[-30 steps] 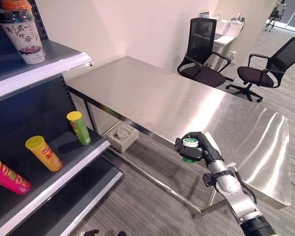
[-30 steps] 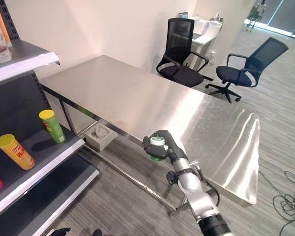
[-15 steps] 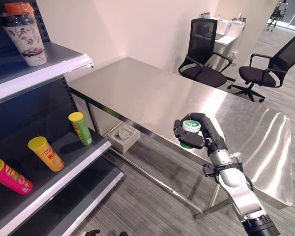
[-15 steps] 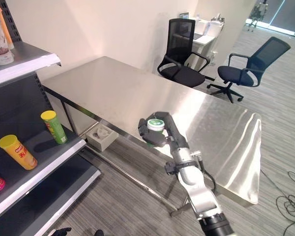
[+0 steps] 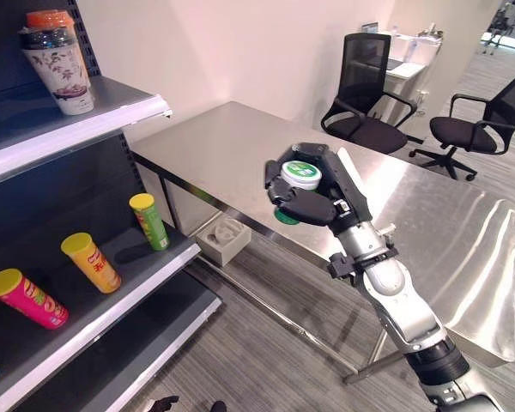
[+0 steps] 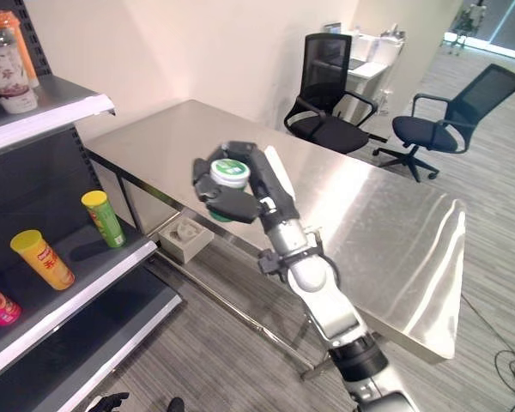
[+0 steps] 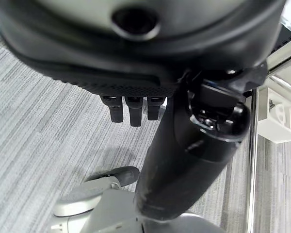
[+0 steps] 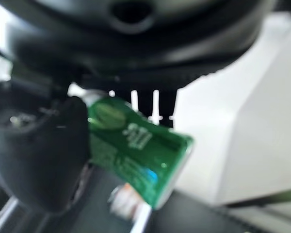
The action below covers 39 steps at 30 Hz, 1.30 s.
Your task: Put the goods on the table back onto the shelves and tidy them up.
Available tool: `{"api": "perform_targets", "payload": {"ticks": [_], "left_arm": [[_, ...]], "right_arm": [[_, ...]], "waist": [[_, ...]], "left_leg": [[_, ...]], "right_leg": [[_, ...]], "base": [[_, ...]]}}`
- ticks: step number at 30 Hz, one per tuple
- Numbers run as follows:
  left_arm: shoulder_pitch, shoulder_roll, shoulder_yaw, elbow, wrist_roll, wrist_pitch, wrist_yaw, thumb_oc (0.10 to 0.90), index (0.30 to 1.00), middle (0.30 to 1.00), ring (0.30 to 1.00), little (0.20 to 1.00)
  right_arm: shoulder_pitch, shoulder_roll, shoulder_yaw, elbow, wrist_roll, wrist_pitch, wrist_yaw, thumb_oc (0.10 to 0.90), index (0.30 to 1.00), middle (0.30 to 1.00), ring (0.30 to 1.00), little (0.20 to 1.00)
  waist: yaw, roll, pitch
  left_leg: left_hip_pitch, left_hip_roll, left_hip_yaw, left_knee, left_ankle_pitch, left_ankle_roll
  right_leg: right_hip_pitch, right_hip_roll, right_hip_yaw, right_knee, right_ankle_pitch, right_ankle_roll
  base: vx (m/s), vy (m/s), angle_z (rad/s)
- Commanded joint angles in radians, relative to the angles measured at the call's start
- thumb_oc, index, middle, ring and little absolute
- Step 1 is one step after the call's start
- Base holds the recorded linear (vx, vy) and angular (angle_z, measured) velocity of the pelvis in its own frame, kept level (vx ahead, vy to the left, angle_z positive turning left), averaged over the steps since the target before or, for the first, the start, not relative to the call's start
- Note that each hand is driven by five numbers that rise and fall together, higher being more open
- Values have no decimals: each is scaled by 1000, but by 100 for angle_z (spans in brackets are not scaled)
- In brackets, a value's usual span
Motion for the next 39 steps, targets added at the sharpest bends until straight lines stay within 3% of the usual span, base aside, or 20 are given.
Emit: {"api": "perform_targets", "payload": {"ticks": [1, 4, 6, 8, 10, 14, 17, 19, 22, 23, 26, 28, 29, 31, 32, 35, 36, 37, 38, 39], "left_arm": [[-65, 7, -32, 24, -59, -38, 25, 800, 900, 900, 900, 900], [-61, -19, -22, 52, -92, -36, 31, 800, 900, 900, 900, 900], [-72, -41, -44, 53, -60, -50, 48, 800, 900, 900, 900, 900], [-65, -51, -31, 43, -70, -52, 55, 800, 900, 900, 900, 900], [-41, -70, 42, 61, -153, -53, 53, 800, 900, 900, 900, 900], [-31, -89, 81, 99, -153, -48, 48, 800, 900, 900, 900, 900], [-34, -94, 58, 117, -74, -44, 46, 800, 900, 900, 900, 900], [-30, -96, 26, 110, -11, -42, 50, 800, 900, 900, 900, 900], [-26, -100, -8, 101, 42, -40, 52, 800, 900, 900, 900, 900], [-24, -103, -9, 100, 40, -38, 54, 800, 900, 900, 900, 900], [-11, -119, 33, 121, -4, -28, 48, 800, 900, 900, 900, 900], [-13, -118, 40, 122, -8, -23, 44, 800, 900, 900, 900, 900], [-11, -110, 48, 118, 4, -15, 28, 800, 900, 900, 900, 900], [3, -82, 37, 121, 69, -23, 21, 800, 900, 900, 900, 900], [4, -81, 38, 121, 70, -23, 21, 800, 900, 900, 900, 900], [3, -64, 30, 122, 86, -26, 32, 800, 900, 900, 900, 900], [-5, -58, 27, 119, 80, -27, 35, 800, 900, 900, 900, 900], [-14, -53, 1, 85, 83, -33, 21, 800, 900, 900, 900, 900], [-13, -53, -1, 84, 83, -33, 21, 800, 900, 900, 900, 900], [-2, -57, -21, 88, 102, -27, -1, 800, 900, 900, 900, 900]], "right_arm": [[-129, 32, -26, -106, 54, -142, -1, 400, 300, 300, 300, 300], [-170, 51, 21, -101, 53, -153, 1, 400, 300, 300, 300, 300], [-194, 29, 31, -93, 10, -162, -21, 400, 300, 300, 300, 300], [-183, 1, 28, -87, -26, -163, -46, 400, 300, 300, 300, 300], [-167, -14, 44, -80, -55, -154, -44, 400, 300, 300, 300, 300], [-140, -25, 54, -82, -60, -153, -27, 400, 300, 300, 300, 300], [-102, -46, 39, -94, -61, -152, -7, 400, 300, 300, 300, 300], [-73, -59, 20, -102, -66, -150, -11, 400, 300, 300, 300, 300], [-36, -70, -15, -100, -102, -145, -35, 400, 300, 300, 300, 300], [-19, -71, -25, -105, -113, -141, -44, 400, 300, 300, 300, 300], [74, -82, -96, -139, -150, -127, -66, 400, 300, 300, 300, 300], [106, -87, -124, -152, -176, -120, -72, 400, 300, 300, 300, 300], [168, -85, -184, -176, -210, -105, -75, 400, 300, 300, 300, 300], [225, -61, -221, -186, -230, -97, -63, 400, 300, 300, 300, 300], [226, -59, -222, -186, -230, -97, -63, 400, 300, 300, 300, 300], [243, -44, -217, -166, -239, -91, -67, 400, 300, 300, 300, 300], [250, -37, -205, -157, -233, -91, -65, 400, 300, 300, 300, 300], [294, -45, -223, -179, -228, -99, -56, 400, 300, 300, 300, 300], [296, -45, -224, -180, -227, -99, -56, 400, 300, 300, 300, 300], [302, -46, -232, -183, -250, -108, -54, 400, 300, 300, 300, 300]], "waist": [[39, -10, -15], [72, -3, 19], [90, 4, 53], [78, 1, 57], [62, 6, 47], [16, 22, 23], [-38, 48, -2], [-70, 71, -16], [-100, 91, -23], [-103, 93, -25], [-112, 84, -24], [-113, 71, -22], [-112, 49, -18], [-120, 19, -19], [-120, 14, -17], [-146, -1, 7], [-161, -1, 22], [-201, 10, 41], [-195, 12, 40], [-207, 19, 56]], "left_leg": [[-19, 53, -44, 38, -69, 5], [-73, 79, -96, 27, 15, -39], [-200, 70, -104, 4, 151, -88], [-219, 83, 3, 1, 140, -72], [-135, 119, 67, 16, 77, -73], [-6, 183, 120, 36, 47, -79], [74, 251, 165, 27, 96, -109], [86, 284, 186, 15, 151, -132], [74, 324, 231, 6, 178, -158], [58, 322, 223, 4, 172, -158], [48, 255, 184, 1, -51, -116], [43, 224, 173, 1, -88, -97], [33, 146, 145, 1, -132, -62], [55, 45, 141, 1, -199, 0], [58, 41, 142, 1, -200, 2], [85, -13, 128, 1, -215, 38], [97, -33, 122, 1, -215, 53], [115, -78, 104, 1, -186, 99], [116, -76, 109, 1, -188, 97], [145, -107, 102, 1, -193, 125]], "right_leg": [[-33, 43, 77, 122, -127, -39], [-32, 89, 48, 91, -140, -62], [-48, 85, -18, 39, -108, -55], [-69, 61, -81, 14, -80, -49], [-85, 31, -117, -3, -67, -39], [-114, 0, -153, 1, -42, -45], [-141, -41, -191, 24, -13, -37], [-160, -77, -213, 56, -5, -26], [-182, -147, -233, 101, 16, -4], [-188, -175, -232, 117, 28, 12], [-177, -301, -224, 148, 100, 72], [-167, -340, -231, 152, 133, 87], [-138, -406, -243, 157, 211, 104], [-99, -478, -252, 192, 265, 104], [-98, -484, -250, 194, 265, 104], [-125, -482, -139, 276, 311, 104], [-155, -438, -44, 311, 279, 91], [-248, -227, 111, 375, 106, 7], [-253, -225, 117, 382, 101, 5], [-315, -91, 40, 395, 48, -28]], "base": [[-166, -267, 14], [-235, -265, 59], [-413, -95, 92], [-303, -36, 124], [-209, 13, 161], [-163, 134, 74], [-142, 258, 64], [-136, 324, 116], [-135, 380, 85], [-122, 549, 135], [-56, 508, 81], [-16, 386, 62], [48, 520, 91], [126, 593, 75], [143, 374, 51], [75, 254, 20], [39, 532, 23], [48, 520, 3], [135, 626, 0], [112, 238, 10]]}}
